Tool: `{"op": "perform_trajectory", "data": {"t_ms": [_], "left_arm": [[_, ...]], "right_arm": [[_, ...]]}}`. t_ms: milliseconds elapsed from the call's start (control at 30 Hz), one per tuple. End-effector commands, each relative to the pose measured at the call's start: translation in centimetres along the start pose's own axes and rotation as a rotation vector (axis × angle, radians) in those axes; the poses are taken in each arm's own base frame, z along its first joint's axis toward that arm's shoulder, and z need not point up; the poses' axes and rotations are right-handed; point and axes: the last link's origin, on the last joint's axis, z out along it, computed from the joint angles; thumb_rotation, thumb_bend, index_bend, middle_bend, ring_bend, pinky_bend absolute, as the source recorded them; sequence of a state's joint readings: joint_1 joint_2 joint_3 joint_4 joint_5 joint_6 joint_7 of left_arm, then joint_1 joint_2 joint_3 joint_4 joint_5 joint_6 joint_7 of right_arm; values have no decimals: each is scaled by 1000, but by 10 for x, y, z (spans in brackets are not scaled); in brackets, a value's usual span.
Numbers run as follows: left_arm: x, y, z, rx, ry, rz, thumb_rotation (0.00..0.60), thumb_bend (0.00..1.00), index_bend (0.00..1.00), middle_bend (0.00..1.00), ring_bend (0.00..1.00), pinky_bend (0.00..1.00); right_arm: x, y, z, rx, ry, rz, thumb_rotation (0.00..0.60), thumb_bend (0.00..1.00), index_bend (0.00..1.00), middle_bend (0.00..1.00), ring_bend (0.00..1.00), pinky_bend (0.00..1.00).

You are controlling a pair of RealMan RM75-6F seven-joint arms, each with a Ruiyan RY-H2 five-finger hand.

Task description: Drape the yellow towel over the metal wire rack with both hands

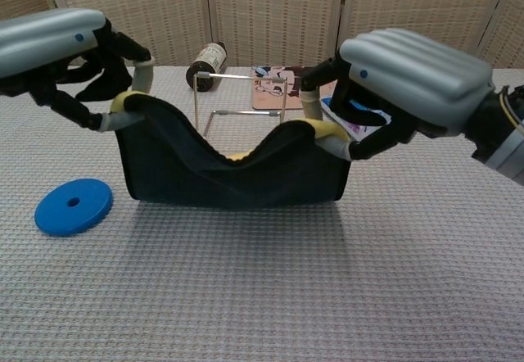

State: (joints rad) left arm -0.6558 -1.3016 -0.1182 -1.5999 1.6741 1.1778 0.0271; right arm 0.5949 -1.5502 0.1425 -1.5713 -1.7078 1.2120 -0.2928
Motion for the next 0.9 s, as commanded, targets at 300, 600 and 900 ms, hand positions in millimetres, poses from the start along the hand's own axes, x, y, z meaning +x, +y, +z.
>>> {"op": "perform_trajectory", "data": {"t_ms": [300,600,900], "left_arm": [[36,-39,74,95,67,-25,600,434,620,925,774,923],[47,-66,125,202,83,-58,600,434,618,925,773,922],[49,-87,156,300,57,-70,600,434,617,925,772,920]], "right_arm": [[22,30,69,-110,68,-97,600,466,704,957,985,1000],[23,52,111,-196,79,-157,600,466,704,958,985,1000],[18,66,146,-241,75,-187,600,466,704,960,985,1000]]}}
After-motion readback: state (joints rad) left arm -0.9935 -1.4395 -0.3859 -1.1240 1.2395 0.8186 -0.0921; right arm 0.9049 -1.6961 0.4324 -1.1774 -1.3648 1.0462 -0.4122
